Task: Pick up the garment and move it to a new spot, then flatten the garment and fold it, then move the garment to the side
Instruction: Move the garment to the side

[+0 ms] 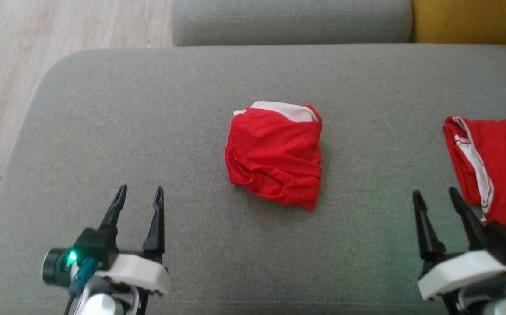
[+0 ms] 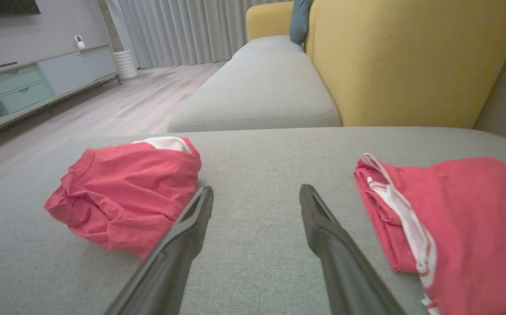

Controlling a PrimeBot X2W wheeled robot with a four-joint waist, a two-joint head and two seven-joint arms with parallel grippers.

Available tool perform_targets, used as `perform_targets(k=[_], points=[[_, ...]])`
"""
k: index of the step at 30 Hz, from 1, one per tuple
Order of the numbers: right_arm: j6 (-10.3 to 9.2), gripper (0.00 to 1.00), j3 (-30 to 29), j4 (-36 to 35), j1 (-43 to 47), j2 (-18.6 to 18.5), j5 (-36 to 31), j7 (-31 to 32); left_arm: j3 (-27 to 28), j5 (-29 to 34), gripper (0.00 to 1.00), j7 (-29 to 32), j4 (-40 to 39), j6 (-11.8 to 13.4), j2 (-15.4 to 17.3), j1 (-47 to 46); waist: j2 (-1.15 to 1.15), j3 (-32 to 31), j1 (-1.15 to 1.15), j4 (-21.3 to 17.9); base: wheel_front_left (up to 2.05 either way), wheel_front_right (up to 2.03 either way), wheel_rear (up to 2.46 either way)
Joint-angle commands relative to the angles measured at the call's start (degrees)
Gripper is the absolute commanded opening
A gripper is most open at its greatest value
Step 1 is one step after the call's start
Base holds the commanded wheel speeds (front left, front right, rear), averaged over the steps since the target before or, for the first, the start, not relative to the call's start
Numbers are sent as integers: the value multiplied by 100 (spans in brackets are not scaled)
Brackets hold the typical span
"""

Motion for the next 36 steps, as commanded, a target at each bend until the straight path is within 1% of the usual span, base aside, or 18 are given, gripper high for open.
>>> perform_targets(k=[1,4,8,9,12,15,16,18,24,25,26,27,28,33,36], points=[[21,100,227,-63,-468,-182,38,36,140,59,100,-30,-242,9,68,-434,0,140,0,63,0,0,0],[21,100,490,422,-920,-283,176,38,68,80,100,-61,-245,-34,43,-627,0,365,0,192,0,0,0],[21,100,960,1208,-1614,-372,307,-3,-68,95,100,-121,-199,-112,-39,-891,0,699,0,471,0,0,0],[21,100,1159,1593,-1981,-374,358,-53,-119,96,100,-153,-164,-134,-82,-1011,0,876,0,607,0,0,0],[21,100,1353,2220,-2532,-321,462,-135,-175,76,100,-200,-78,-161,-147,-1166,0,1090,0,783,0,0,0],[21,100,1404,2890,-2958,-261,520,-194,-240,60,100,-236,18,-193,-208,-1295,0,1235,0,945,0,0,0],[21,100,1404,2890,-2958,-261,520,-194,-240,60,100,-236,18,-193,-208,-1295,0,1235,0,945,0,0,0],[21,100,1391,3293,-3162,-219,568,-228,-274,54,100,-252,70,-202,-240,-1361,0,1305,0,1028,0,0,0],[21,100,1291,4215,-3565,-76,716,-13,-251,46,100,-275,166,-197,-270,-1449,0,1422,0,1058,0,0,0],[21,82,1297,4297,-3611,-53,762,26,-247,49,100,-276,167,-198,-272,-1459,0,1431,0,1048,0,0,0],[21,49,1316,4363,-3651,-38,781,64,-242,54,100,-277,165,-200,-275,-1468,0,1436,0,1035,0,0,0],[21,10,1336,4396,-3678,-21,848,82,-237,60,100,-277,164,-202,-276,-1474,0,1432,0,1022,0,0,0],[21,0,1383,4407,-3707,-11,860,83,-230,67,100,-278,163,-203,-276,-1477,0,1423,0,1003,0,0,0],[21,0,1629,4210,-3752,-21,816,28,-183,101,100,-279,134,-207,-259,-1473,0,1363,0,859,0,0,0],[21,0,1790,3876,-3626,-214,711,22,-146,117,100,-279,100,-203,-241,-1451,0,1311,0,705,0,0,0]])
